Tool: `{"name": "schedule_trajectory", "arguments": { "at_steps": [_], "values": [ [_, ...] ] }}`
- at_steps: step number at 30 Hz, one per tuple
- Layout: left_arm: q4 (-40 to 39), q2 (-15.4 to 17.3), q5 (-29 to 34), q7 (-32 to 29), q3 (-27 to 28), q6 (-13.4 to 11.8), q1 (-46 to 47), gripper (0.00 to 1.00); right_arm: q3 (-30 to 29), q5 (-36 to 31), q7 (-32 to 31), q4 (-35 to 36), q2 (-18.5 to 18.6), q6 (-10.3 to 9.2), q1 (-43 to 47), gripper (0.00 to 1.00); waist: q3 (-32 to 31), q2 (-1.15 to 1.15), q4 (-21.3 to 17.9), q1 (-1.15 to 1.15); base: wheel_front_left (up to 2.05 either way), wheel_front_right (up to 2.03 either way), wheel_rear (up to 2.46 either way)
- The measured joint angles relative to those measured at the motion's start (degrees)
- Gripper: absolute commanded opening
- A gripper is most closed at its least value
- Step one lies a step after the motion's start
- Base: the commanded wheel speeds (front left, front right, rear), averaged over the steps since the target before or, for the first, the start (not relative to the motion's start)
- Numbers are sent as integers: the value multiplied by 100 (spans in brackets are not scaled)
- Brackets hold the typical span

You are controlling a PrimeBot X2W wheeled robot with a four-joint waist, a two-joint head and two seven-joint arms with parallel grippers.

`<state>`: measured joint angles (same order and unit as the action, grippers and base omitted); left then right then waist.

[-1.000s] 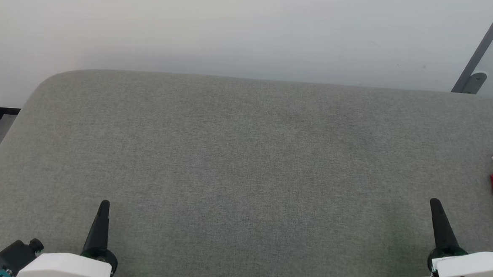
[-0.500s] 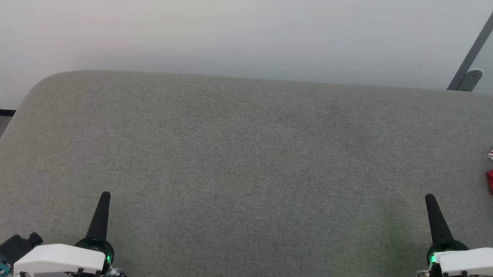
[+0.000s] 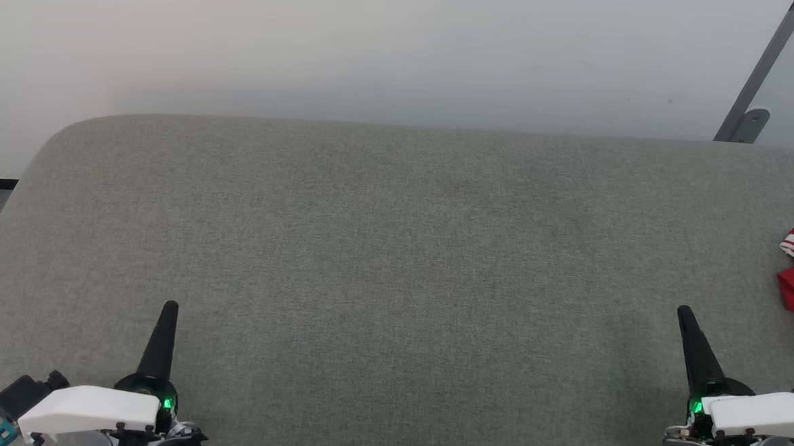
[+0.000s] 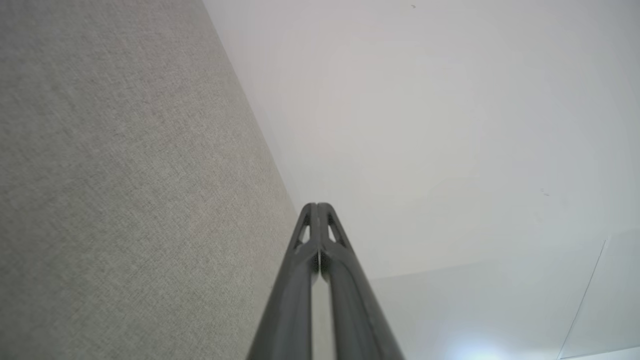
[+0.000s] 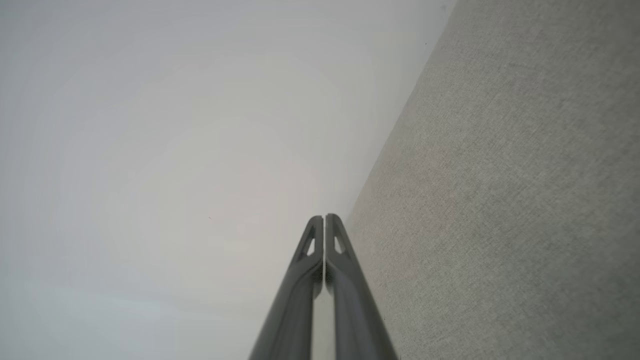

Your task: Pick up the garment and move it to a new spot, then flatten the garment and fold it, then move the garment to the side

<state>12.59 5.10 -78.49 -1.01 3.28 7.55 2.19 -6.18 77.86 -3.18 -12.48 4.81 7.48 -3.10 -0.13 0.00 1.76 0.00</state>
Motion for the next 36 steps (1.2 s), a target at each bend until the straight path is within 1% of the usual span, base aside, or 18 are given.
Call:
{"name": "schedule_trajectory", "arguments": {
  "at_steps": [36],
  "values": [
    [141,-127,-1378,-415,183,-1,335,0,-30,1340,-312,-135,-171,0,-256,0,29,0,-162,0,0,0,0]
  ]
}}
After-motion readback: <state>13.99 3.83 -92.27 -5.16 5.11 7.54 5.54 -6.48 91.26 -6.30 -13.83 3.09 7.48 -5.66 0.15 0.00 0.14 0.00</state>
